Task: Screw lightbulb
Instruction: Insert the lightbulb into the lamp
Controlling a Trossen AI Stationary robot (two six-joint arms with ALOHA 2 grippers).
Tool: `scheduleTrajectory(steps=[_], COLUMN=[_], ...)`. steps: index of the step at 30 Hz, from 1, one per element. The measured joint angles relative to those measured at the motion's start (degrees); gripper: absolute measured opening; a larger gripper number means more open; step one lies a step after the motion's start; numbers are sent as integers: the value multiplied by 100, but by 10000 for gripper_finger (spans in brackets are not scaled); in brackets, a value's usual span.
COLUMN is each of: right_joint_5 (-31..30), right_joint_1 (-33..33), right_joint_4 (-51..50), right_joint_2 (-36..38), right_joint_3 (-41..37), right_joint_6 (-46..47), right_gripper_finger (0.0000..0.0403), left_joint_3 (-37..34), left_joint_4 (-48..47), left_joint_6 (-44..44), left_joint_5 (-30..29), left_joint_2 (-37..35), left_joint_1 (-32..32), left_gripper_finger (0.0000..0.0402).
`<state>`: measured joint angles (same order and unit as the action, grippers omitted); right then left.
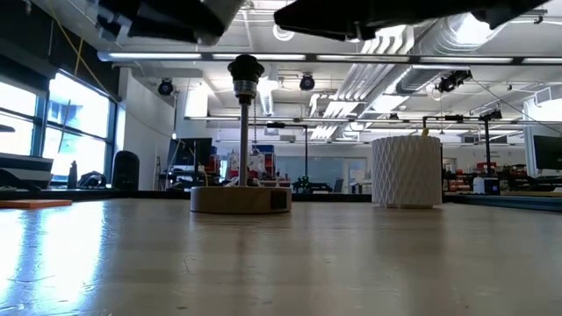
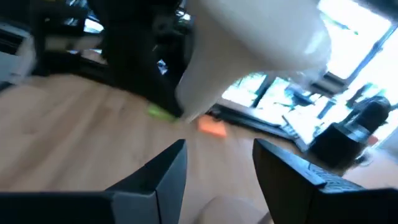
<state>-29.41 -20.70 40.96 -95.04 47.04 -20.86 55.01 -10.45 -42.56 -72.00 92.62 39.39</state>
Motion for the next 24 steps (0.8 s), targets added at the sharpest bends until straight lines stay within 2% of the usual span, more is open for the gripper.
scheduleTrajectory(steps=[3,5,9,13,16,21,24], right_joint_5=[188,608,2246,3459,3967,3847,3585], right_joint_1=[291,533,1105,1511,1657,1778,1955], right_joint_4=[-405,-976,-1806,-1792,-1688,-1522,-1506], right_joint_2=[2,1,-22,-33,-57,-129,-148], right_joint_3=[216,257,128,-25,-25,-27,-27], right_joint_6=[300,700,1622,2049,2026,1459,1708], right_gripper_finger=[180,180,180,180,180,182,189], left_joint_3=[-267,-621,-1486,-2037,-2278,-2630,-2911], left_joint_4=[-401,-389,358,1642,2256,2718,2860], left_joint_6=[-1047,-1675,-2602,-2075,-1371,-495,-562], left_joint_5=[-298,-425,-523,-549,-494,-335,214], left_joint_2=[0,0,49,129,129,129,127], left_joint_1=[101,161,173,125,5,-212,-331], left_gripper_finger=[94,94,94,94,94,94,94])
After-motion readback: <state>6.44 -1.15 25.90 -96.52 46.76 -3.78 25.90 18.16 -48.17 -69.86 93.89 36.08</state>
